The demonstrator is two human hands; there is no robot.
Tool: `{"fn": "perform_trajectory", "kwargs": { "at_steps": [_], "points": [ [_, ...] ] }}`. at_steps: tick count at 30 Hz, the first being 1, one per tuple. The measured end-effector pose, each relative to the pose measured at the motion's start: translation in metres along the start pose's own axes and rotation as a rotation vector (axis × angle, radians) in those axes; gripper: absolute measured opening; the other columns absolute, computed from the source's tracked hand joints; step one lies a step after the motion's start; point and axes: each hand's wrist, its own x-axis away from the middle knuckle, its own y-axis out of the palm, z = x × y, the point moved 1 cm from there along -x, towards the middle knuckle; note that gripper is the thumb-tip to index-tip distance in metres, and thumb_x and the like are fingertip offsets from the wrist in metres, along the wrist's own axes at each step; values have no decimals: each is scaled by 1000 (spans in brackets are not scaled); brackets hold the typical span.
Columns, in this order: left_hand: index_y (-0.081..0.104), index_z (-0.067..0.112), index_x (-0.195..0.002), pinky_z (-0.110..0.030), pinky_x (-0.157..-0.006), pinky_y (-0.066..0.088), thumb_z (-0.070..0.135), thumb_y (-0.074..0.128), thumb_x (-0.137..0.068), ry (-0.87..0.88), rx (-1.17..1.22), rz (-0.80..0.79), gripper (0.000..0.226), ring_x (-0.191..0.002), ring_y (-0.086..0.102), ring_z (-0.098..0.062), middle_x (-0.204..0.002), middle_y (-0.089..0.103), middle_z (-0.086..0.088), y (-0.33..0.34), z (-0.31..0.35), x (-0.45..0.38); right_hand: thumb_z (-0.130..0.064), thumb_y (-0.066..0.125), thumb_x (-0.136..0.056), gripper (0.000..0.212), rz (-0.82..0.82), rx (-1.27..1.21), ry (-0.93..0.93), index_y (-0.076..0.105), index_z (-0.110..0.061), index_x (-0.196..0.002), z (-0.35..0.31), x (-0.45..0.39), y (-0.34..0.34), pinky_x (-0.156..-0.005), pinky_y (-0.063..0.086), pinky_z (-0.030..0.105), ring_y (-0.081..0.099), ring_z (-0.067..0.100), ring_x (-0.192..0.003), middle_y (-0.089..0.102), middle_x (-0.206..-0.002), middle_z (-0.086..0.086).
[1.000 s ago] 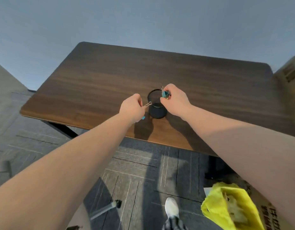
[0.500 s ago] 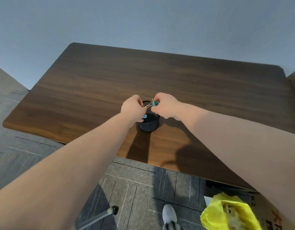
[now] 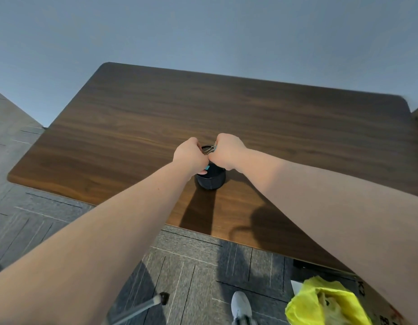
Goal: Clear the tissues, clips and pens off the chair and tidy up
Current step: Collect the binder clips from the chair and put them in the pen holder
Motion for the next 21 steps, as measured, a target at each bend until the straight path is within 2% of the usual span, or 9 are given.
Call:
{"fn": "perform_trajectory", "kwargs": {
  "at_steps": [2, 5, 9, 12, 14, 16, 18, 19, 21],
  "points": [
    [47, 11, -97, -33, -63, 60, 10, 54, -87, -20, 36, -35, 12, -82, 71, -30, -109, 59, -10, -1, 0, 0, -14, 52, -88, 12, 3, 14, 17, 48, -9, -97, -1, 0, 2, -41, 34, 25, 47, 16, -49, 54, -81, 7],
    [51, 7, -105, -43, -84, 58, 8, 58, -85, -40, 70, -106, 22, -93, 69, -31, -113, 59, -13, -3, 0, 1, -9, 53, -87, 12, -12, 6, 47, 53, -6, -99, -1, -1, 4, -49, 44, 25, 53, 21, -54, 59, -84, 8],
    [52, 5, -116, -42, -86, 57, 9, 63, -85, -50, 42, -130, 34, -97, 68, -29, -112, 61, -12, -5, 1, 2, -4, 55, -89, 9, -39, -80, 101, 60, -4, -97, -1, -2, 2, -57, 50, 26, 64, 23, -71, 65, -91, 11],
    [51, 5, -118, -42, -89, 56, 10, 63, -85, -55, 34, -124, 36, -99, 67, -30, -113, 62, -13, -5, 1, 2, -11, 57, -92, 9, -83, -127, 140, 59, -6, -85, -4, -4, 1, -59, 50, 22, 70, 23, -83, 65, -79, 7],
    [52, 5, -116, -40, -91, 55, 12, 63, -82, -44, 27, -122, 36, -97, 67, -29, -111, 62, -12, -5, 0, 2, -8, 60, -87, 17, -79, -143, 151, 56, -7, -70, -6, -5, 1, -62, 53, 25, 68, 24, -73, 63, -63, 6],
    [53, 7, -112, -34, -88, 54, 19, 68, -78, -20, -19, -122, 39, -94, 64, -25, -104, 63, -10, -6, 0, 5, -2, 57, -81, 20, -38, -150, 128, 51, -7, -63, -9, -2, 0, -46, 46, 23, 58, 25, -56, 54, -49, 5],
    [54, 8, -113, -34, -86, 50, 27, 75, -74, 17, -82, -120, 49, -100, 61, -25, -106, 64, -7, -8, 1, 8, -3, 55, -80, 7, -13, -110, 99, 52, -6, -74, -13, 2, -1, -45, 37, 23, 51, 24, -60, 55, -63, 7],
    [54, 8, -116, -35, -87, 50, 27, 75, -74, 35, -111, -114, 51, -103, 59, -25, -108, 63, -6, -10, 2, 9, -4, 54, -81, 5, -19, -97, 78, 56, -5, -86, -15, 4, -1, -51, 43, 26, 55, 25, -68, 59, -76, 9],
    [52, 9, -120, -35, -88, 49, 23, 72, -77, 70, -176, -106, 50, -103, 57, -25, -111, 60, -6, -15, 4, 11, -5, 55, -83, 27, -38, -91, 44, 57, -2, -110, -17, 4, 0, -75, 55, 33, 63, 29, -92, 64, -105, 13]
  ]
}}
